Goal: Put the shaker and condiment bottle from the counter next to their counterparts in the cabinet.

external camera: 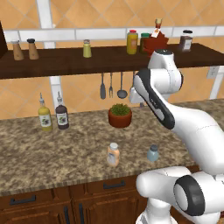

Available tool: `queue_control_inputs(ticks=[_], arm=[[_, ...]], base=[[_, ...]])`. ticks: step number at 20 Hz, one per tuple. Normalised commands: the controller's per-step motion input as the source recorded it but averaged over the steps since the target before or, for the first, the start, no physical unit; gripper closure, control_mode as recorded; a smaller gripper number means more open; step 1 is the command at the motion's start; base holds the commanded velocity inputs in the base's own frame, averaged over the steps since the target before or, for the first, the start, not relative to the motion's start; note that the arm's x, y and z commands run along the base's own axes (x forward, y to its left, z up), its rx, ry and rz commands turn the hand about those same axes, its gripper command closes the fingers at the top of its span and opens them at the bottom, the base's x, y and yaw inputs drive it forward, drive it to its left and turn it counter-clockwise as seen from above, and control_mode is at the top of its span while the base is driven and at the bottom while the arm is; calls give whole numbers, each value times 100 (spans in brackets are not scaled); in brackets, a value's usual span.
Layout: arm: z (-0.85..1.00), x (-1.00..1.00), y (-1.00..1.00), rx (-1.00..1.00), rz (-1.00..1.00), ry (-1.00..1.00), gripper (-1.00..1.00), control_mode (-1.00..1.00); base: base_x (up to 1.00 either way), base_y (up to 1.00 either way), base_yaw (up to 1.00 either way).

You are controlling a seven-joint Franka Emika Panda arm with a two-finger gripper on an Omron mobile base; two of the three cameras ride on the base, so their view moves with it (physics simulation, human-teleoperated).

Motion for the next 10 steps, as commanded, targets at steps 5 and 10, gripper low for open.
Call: queue_control_inputs(ticks=[5,10], arm=[[0,-48,-12,5,1,-21,-100,-100],[0,-74,-53,21,2,-41,-100,-100]], base=[[0,0,0],[0,0,0]])
